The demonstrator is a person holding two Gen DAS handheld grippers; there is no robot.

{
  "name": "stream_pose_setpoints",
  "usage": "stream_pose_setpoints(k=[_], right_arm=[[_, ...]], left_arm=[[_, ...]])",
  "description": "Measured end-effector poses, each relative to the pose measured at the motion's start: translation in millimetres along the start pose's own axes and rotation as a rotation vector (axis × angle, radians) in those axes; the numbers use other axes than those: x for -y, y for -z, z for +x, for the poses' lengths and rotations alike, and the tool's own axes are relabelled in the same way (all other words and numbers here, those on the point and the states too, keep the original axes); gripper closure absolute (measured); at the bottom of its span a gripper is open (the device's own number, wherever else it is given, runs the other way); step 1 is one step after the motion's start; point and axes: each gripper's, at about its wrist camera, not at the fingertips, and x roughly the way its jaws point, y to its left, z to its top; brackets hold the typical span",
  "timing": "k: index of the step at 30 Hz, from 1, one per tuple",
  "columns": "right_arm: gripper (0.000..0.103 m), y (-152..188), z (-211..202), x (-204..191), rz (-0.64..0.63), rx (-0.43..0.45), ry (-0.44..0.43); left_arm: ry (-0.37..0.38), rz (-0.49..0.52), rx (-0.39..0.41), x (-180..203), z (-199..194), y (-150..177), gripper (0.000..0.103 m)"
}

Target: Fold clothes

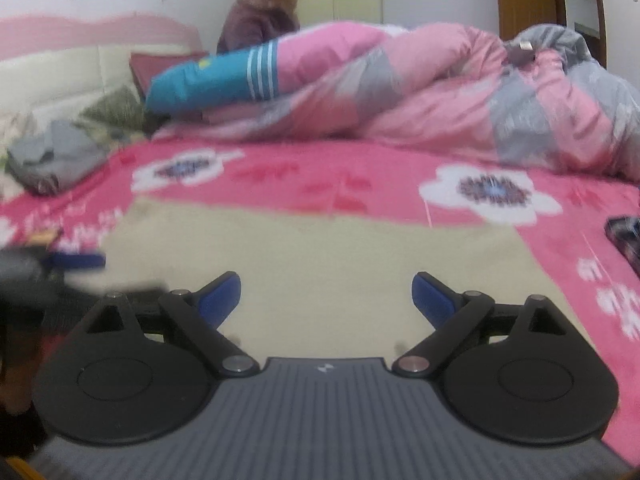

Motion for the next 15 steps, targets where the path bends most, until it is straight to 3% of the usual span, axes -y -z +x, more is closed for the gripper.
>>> stream_pose_setpoints(k=[4, 9, 11, 15], right_arm=[[0.010, -14.6, 30.2, -9.7, 0.005, 0.002, -0.013], [0.010, -10.2, 71.8, -16.7, 0.051, -0.087, -0.021], [0.010, 2.8, 88.8, -16.4, 0.053, -0.152, 0.002], [0.007, 7.5, 91.7, -17.0, 0.059, -0.154, -0.001]], left_arm=[[0.003, -0.012, 0.064, -5.9, -22.9, 3.5, 0.000], [0.023, -0.024, 0.102, -16.9, -46.3, 10.6, 0.000], [0.033, -0.031, 0.103, -20.9, -53.9, 14.9, 0.000], [0.044, -0.062, 0.082, -30.8, -64.6, 24.7, 0.000]])
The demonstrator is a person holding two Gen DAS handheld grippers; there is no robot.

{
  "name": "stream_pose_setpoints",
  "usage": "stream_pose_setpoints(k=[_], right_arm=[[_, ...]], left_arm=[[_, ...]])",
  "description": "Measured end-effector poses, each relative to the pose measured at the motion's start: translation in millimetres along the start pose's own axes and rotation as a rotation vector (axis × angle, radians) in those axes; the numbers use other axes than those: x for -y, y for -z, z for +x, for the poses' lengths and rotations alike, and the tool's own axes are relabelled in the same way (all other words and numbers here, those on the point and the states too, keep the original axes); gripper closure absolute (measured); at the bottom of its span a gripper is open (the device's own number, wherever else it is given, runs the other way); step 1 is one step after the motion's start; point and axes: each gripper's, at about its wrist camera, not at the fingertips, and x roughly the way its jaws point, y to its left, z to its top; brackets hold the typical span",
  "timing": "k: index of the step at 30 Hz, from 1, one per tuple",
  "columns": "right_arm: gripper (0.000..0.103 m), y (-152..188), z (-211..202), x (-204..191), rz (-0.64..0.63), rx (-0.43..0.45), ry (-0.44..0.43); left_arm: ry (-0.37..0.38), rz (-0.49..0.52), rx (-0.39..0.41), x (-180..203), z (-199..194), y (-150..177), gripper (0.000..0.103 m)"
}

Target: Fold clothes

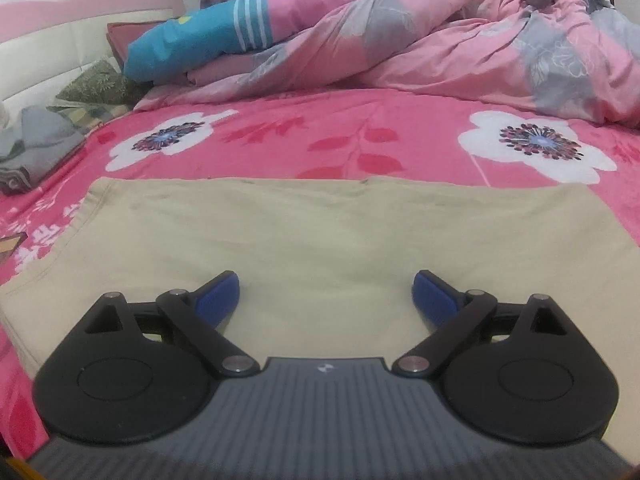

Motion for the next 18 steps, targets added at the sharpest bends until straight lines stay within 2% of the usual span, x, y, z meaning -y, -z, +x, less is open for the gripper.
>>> stream_pose_setpoints(k=[2, 5, 7, 10, 12, 18], right_arm=[[0.007, 1.8, 0.3, -2.5, -0.009, -0.003, 0.003], [0.006, 2.9, -0.4, -2.8, -0.008, -0.003, 0.003], [0.006, 2.9, -0.5, -1.9, -0.006, 0.001, 0.002], [0.006, 2.7, 1.1, 0.7, -0.004, 0.008, -0.003], [0.006, 2.9, 1.1, 1.4, -0.003, 0.010, -0.007], [0.004, 4.2, 0.5, 2.5, -0.001, 0.014, -0.017]], left_arm=[[0.018, -0.037, -0.003, -6.7, -6.5, 5.0, 0.000], [0.096, -0.120, -0.007, -16.5, -13.5, 11.7, 0.000], [0.141, -0.169, -0.040, -19.3, -11.1, 15.7, 0.001], [0.160, -0.233, -0.124, -19.8, -0.5, 21.1, 0.002], [0.163, -0.279, -0.150, -21.0, 3.7, 26.3, 0.003], [0.146, -0.321, -0.133, -25.0, 12.6, 29.5, 0.003]])
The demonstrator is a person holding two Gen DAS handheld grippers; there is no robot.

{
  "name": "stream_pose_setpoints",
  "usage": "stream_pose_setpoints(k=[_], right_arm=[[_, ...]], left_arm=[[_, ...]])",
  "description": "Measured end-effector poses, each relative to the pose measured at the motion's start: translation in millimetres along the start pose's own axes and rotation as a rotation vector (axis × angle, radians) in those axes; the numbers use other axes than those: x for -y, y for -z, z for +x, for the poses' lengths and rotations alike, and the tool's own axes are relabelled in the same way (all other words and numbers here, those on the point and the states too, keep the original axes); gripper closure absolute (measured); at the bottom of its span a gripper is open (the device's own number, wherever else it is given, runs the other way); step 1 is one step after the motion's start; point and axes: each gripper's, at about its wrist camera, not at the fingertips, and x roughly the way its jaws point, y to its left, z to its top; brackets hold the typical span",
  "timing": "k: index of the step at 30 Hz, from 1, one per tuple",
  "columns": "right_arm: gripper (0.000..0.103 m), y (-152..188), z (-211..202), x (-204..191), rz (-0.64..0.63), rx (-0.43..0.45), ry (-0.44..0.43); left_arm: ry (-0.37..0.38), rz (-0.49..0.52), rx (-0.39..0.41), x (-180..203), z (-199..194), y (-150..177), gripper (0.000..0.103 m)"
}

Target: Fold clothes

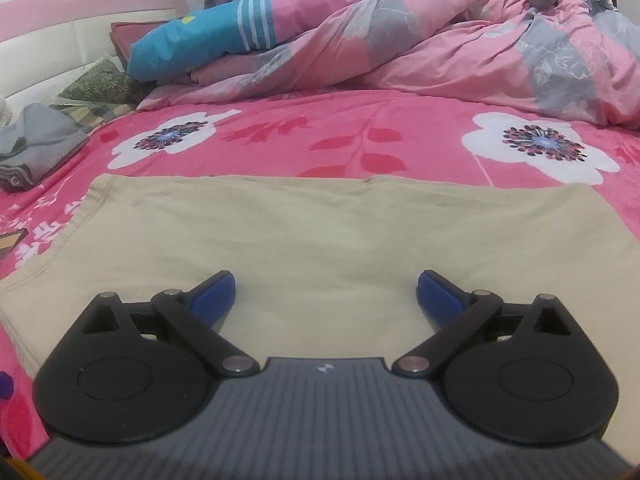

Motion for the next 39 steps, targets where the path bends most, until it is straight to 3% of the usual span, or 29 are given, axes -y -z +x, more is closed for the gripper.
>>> stream_pose_setpoints(k=[39], right_arm=[[0.001, 0.1, 1.8, -1.9, -0.008, 0.003, -0.006]], left_arm=[[0.022, -0.135, 0.169, -14.8, 41.0, -18.6, 0.000]])
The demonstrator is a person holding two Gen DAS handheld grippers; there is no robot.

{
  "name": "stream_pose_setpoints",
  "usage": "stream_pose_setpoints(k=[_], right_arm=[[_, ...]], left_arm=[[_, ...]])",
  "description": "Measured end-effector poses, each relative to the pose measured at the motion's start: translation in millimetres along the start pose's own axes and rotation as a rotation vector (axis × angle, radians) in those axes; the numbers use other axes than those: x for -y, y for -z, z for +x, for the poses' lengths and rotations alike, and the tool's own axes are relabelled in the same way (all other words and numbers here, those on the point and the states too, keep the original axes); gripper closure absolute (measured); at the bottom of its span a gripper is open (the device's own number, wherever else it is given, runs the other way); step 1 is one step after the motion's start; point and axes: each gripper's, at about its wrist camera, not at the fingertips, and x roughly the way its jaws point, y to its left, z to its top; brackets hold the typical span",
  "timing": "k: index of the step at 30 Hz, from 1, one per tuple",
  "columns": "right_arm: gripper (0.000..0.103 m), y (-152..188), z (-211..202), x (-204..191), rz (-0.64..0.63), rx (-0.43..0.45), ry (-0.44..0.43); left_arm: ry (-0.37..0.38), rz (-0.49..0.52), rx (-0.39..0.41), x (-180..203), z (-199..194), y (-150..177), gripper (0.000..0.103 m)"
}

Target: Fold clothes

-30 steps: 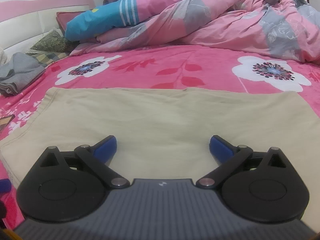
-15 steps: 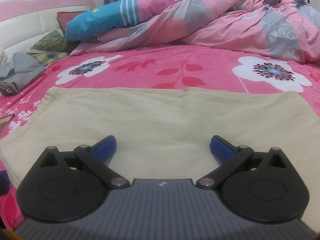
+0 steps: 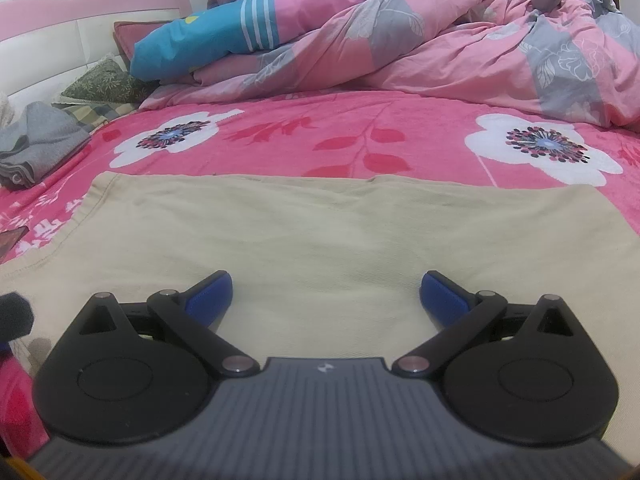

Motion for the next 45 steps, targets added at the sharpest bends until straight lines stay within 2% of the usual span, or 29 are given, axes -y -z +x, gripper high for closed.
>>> stream_pose_setpoints(k=[8, 9, 12, 14, 21, 25, 28, 31, 33, 36, 39, 42, 43, 45], right_arm=[[0.001, 0.0, 0.4, 0.2, -0.001, 0.002, 0.000], [0.001, 0.0, 0.4, 0.2, -0.001, 0.002, 0.000], [0.001, 0.0, 0.4, 0.4, -0.001, 0.002, -0.001], [0.001, 0.0, 0.5, 0.7, -0.001, 0.003, -0.001], [0.001, -0.3, 0.8, 1.1, 0.001, 0.004, -0.004], [0.001, -0.6, -4.1, 2.5, 0.019, 0.012, -0.015], [0.001, 1.5, -31.1, 14.6, 0.107, 0.074, -0.071], [0.001, 11.1, -78.7, 41.6, 0.238, 0.164, -0.125], [0.001, 16.4, -115.8, 66.3, 0.304, 0.251, -0.095], [0.001, 19.1, -154.8, 115.2, 0.418, 0.357, 0.012], [0.002, 25.8, -158.0, 168.1, 0.605, 0.324, 0.129], [0.008, 48.2, -143.7, 202.0, 0.789, 0.254, 0.067], [0.015, 55.0, -137.9, 203.3, 0.815, 0.224, 0.048], [0.022, 65.8, -129.7, 194.3, 0.800, 0.187, 0.047]], left_arm=[[-0.035, 0.007, 0.039, 8.7, 13.6, -0.8, 0.001], [-0.041, 0.003, 0.048, 9.8, 15.0, -1.2, 0.003], [-0.062, -0.026, 0.078, 8.2, 16.0, -1.8, 0.021], [-0.070, -0.027, 0.082, 5.0, 17.2, -1.5, 0.025], [-0.108, 0.073, 0.065, 13.7, 20.2, 2.1, 0.026], [-0.096, 0.057, 0.030, 11.4, 13.4, -3.6, 0.025], [-0.090, 0.055, 0.015, 7.0, 1.7, -7.6, 0.022], [-0.123, 0.091, 0.027, 7.1, -12.6, -7.9, 0.021], [-0.152, 0.116, 0.049, 9.0, -21.0, -8.5, 0.018], [-0.186, 0.154, 0.096, 13.6, -33.5, -9.7, 0.018], [-0.238, 0.178, 0.132, 19.6, -40.1, -11.5, 0.018], [-0.268, 0.231, 0.191, 30.3, -49.6, -13.8, 0.018], [-0.272, 0.254, 0.209, 34.9, -52.1, -14.5, 0.018], [-0.265, 0.300, 0.229, 45.1, -52.9, -15.3, 0.015]])
